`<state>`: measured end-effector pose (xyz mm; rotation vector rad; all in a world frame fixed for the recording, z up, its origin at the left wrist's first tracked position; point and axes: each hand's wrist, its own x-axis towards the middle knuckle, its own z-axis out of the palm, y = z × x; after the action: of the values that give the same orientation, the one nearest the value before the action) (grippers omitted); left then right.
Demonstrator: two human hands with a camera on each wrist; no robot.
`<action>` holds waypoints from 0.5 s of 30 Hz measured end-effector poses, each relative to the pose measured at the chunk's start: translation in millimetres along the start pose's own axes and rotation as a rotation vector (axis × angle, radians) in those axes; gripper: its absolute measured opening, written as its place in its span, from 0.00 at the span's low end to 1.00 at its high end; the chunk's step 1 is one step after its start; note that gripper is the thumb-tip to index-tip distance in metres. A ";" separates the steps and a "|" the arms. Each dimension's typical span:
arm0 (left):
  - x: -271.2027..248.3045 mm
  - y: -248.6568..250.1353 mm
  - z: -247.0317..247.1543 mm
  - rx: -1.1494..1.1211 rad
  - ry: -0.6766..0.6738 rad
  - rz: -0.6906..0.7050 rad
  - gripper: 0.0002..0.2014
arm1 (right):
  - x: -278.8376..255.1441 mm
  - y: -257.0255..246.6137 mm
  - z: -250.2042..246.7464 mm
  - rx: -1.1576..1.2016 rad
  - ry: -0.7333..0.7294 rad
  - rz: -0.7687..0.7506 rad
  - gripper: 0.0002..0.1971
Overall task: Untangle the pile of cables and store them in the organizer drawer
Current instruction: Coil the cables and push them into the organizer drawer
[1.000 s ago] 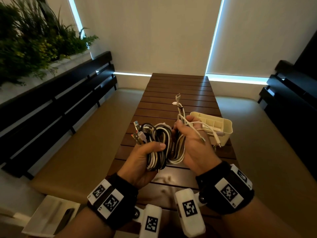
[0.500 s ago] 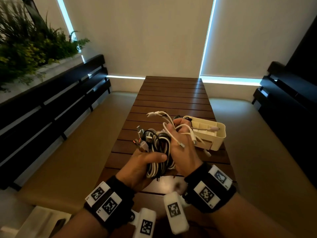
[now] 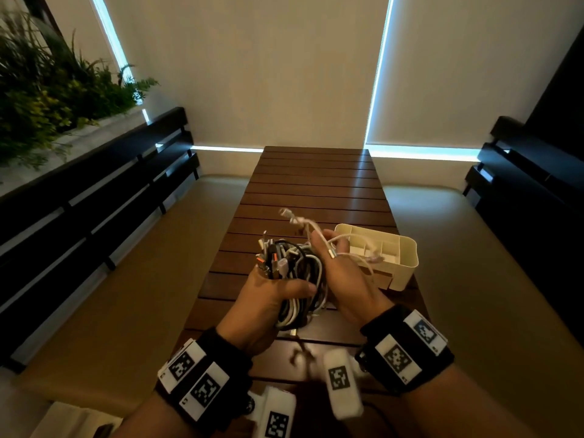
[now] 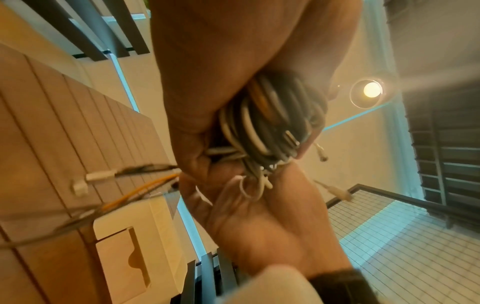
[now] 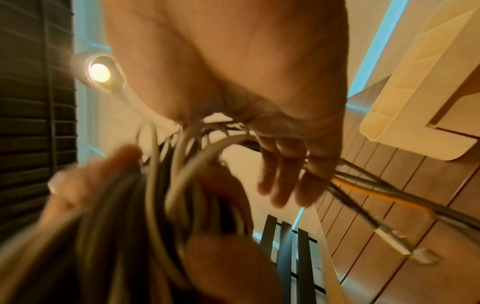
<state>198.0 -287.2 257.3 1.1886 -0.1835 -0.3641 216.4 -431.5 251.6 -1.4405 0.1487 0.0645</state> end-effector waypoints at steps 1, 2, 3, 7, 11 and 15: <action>2.5 -1.7 -4.9 -0.009 0.028 -0.017 0.18 | -1.2 0.1 -5.1 -0.021 -0.024 0.043 0.35; 5.0 -4.4 -10.5 -0.022 0.065 -0.034 0.19 | -8.1 -4.1 -9.2 -0.050 -0.056 0.088 0.38; 7.0 -6.7 -15.2 -0.038 0.101 -0.051 0.21 | -10.9 -2.3 -14.1 -0.075 -0.088 0.139 0.44; 17.4 -10.4 -24.1 -0.093 0.173 -0.110 0.19 | -20.2 4.7 -20.1 -0.072 -0.084 0.149 0.49; 25.7 -7.4 -24.5 -0.180 0.196 -0.154 0.10 | -21.3 6.3 -20.3 0.192 0.021 0.084 0.49; 25.9 -4.4 -21.7 -0.196 0.223 -0.188 0.29 | -21.0 8.7 -17.4 0.381 0.086 0.006 0.41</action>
<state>228.4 -279.3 243.9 1.0461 0.1552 -0.4012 193.3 -446.6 244.0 -1.0626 0.2231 -0.0203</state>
